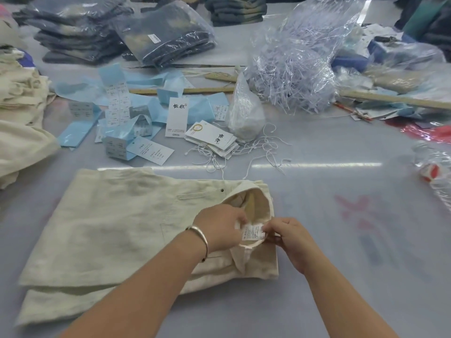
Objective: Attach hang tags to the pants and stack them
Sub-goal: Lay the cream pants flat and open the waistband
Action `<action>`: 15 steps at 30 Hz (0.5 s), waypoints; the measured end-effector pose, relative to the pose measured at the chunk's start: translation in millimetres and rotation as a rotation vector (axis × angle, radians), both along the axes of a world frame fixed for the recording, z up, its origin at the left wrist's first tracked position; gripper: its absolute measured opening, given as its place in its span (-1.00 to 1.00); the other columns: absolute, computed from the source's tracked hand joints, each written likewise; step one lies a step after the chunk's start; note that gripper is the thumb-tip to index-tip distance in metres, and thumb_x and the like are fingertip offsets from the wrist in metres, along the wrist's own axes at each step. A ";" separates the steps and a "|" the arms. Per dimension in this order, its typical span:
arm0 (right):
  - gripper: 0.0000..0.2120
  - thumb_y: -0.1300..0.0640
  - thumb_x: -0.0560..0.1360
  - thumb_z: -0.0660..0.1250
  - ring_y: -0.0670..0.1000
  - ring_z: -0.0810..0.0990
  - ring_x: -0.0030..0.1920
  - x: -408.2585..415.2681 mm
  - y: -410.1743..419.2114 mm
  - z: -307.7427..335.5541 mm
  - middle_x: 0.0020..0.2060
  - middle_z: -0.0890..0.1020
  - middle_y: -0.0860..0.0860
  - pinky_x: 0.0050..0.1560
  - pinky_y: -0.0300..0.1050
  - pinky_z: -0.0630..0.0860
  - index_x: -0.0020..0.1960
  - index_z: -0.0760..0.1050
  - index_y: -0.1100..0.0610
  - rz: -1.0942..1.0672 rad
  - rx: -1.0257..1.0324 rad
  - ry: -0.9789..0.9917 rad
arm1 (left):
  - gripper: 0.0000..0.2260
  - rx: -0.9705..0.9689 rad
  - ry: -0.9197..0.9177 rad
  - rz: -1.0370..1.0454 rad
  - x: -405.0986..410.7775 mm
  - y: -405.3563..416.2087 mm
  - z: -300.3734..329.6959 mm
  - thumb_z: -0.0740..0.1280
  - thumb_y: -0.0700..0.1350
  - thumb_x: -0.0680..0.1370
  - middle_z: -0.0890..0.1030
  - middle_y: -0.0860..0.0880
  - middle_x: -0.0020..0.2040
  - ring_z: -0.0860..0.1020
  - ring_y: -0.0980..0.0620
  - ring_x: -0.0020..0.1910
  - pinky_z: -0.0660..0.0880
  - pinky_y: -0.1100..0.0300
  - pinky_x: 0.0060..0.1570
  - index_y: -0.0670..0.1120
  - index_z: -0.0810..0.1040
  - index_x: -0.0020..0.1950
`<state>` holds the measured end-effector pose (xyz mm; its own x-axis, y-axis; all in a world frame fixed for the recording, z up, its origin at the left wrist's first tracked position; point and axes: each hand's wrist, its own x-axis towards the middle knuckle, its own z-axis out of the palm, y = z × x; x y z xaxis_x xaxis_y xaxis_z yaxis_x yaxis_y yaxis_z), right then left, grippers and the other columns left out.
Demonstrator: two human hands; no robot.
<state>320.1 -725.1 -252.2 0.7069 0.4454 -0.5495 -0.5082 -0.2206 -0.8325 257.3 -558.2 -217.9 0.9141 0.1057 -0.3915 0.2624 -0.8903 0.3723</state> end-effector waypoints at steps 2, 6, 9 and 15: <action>-0.90 0.41 0.45 0.26 0.16 0.51 -0.15 -0.1 -0.3 -1.4 -0.22 0.54 0.25 -0.03 -0.04 0.54 -0.16 0.55 0.40 -0.013 0.008 0.007 | -0.64 0.066 0.120 -0.137 12.3 2.4 13.0 0.27 -0.07 0.47 0.58 0.10 0.17 0.54 0.00 0.14 0.43 0.19 -0.04 0.17 0.53 0.25; -0.89 0.41 0.43 0.25 0.10 0.56 -0.26 0.1 -0.5 -3.6 -0.28 0.59 0.23 -0.24 -0.19 0.56 -0.21 0.55 0.38 -0.004 0.013 0.009 | -0.66 0.178 0.412 -0.298 51.3 -3.5 30.2 0.38 -0.16 0.43 0.66 -0.03 -0.01 0.61 -0.01 -0.12 0.54 0.18 -0.18 -0.05 0.60 0.21; -0.91 0.31 0.34 0.30 0.12 0.51 -0.28 -1.9 0.3 -2.3 -0.31 0.55 0.21 -0.22 -0.12 0.45 -0.23 0.53 0.35 0.009 -0.008 -0.001 | -0.77 0.332 0.668 -0.416 79.8 -24.4 33.0 0.36 -0.13 0.52 0.67 -0.07 -0.05 0.61 0.00 -0.13 0.54 0.20 -0.09 -0.16 0.64 0.13; -0.81 0.22 0.38 0.28 0.10 0.43 -0.19 -7.4 0.9 3.6 -0.28 0.50 0.17 -0.10 -0.02 0.34 -0.23 0.52 0.37 0.024 -0.040 -0.022 | -0.84 0.486 0.449 -0.723 76.5 -28.8 24.2 0.31 -0.05 0.54 0.60 0.00 -0.26 0.53 0.05 -0.33 0.35 0.24 -0.44 -0.09 0.59 -0.16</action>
